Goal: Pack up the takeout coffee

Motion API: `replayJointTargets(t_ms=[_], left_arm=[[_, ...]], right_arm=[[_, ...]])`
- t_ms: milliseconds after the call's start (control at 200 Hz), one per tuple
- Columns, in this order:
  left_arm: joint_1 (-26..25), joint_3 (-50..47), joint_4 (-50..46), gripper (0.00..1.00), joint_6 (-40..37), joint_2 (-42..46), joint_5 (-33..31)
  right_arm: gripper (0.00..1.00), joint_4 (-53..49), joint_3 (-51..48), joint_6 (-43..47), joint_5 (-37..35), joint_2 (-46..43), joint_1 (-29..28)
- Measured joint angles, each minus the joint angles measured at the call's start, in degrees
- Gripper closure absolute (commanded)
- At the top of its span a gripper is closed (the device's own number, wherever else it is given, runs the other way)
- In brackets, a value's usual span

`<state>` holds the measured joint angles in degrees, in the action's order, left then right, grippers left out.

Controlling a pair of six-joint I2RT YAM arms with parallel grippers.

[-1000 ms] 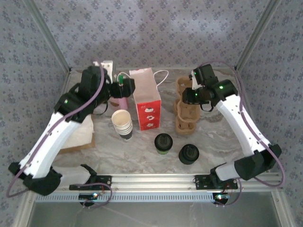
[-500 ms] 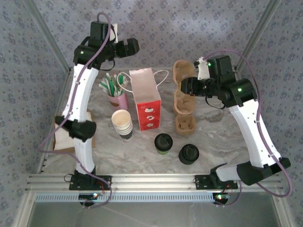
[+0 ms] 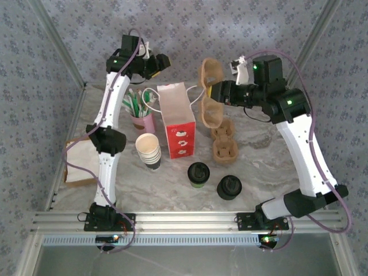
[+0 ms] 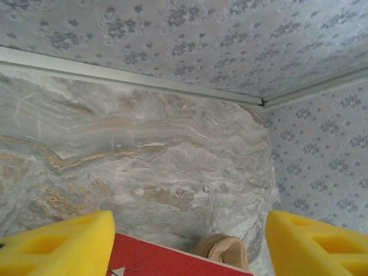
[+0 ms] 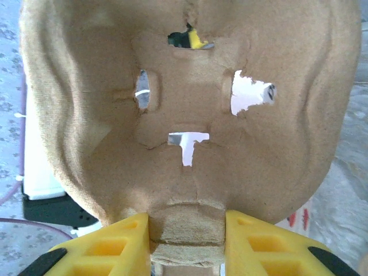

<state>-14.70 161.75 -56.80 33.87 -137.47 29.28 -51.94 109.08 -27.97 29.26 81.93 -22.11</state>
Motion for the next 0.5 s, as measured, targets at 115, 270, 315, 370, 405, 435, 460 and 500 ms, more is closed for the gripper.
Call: replayJointTargets(t_ms=[115, 270, 315, 370, 405, 435, 460, 500], left_arm=[[-0.42, 0.0, 0.02, 0.49, 0.33, -0.52, 1.18], [-1.46, 0.0, 0.0, 0.53, 0.04, -0.87, 1.6], [-1.97, 0.0, 0.0, 0.54, 0.04, -0.98, 1.62], [-2.71, -0.22, 0.0, 0.54, 0.0, -1.05, 1.62], [-3.26, -0.57, 0.0, 0.54, -0.15, -1.07, 1.62], [-3.78, -0.92, 0.0, 0.54, -0.22, -1.09, 1.66], [-4.15, -1.16, -0.02, 0.54, -0.26, -1.09, 1.68], [-4.7, -1.55, -0.02, 0.54, -0.35, -1.16, 1.81]], right_arm=[[0.66, 3.56, 0.0, -2.36, 2.69, 1.55, 0.0], [0.66, 9.33, 0.0, -5.99, 6.51, 4.15, -0.24], [0.66, 10.84, 0.0, -7.15, 7.32, 5.07, -0.46], [0.66, 12.44, 0.0, -8.26, 8.15, 6.05, -0.81], [0.67, 13.18, 0.02, -8.79, 8.52, 6.62, -1.07], [0.67, 13.73, 0.04, -9.2, 8.87, 7.17, -1.31], [0.67, 14.05, 0.04, -9.4, 9.09, 7.5, -1.46], [0.67, 14.53, 0.04, -9.84, 9.27, 8.11, -1.73]])
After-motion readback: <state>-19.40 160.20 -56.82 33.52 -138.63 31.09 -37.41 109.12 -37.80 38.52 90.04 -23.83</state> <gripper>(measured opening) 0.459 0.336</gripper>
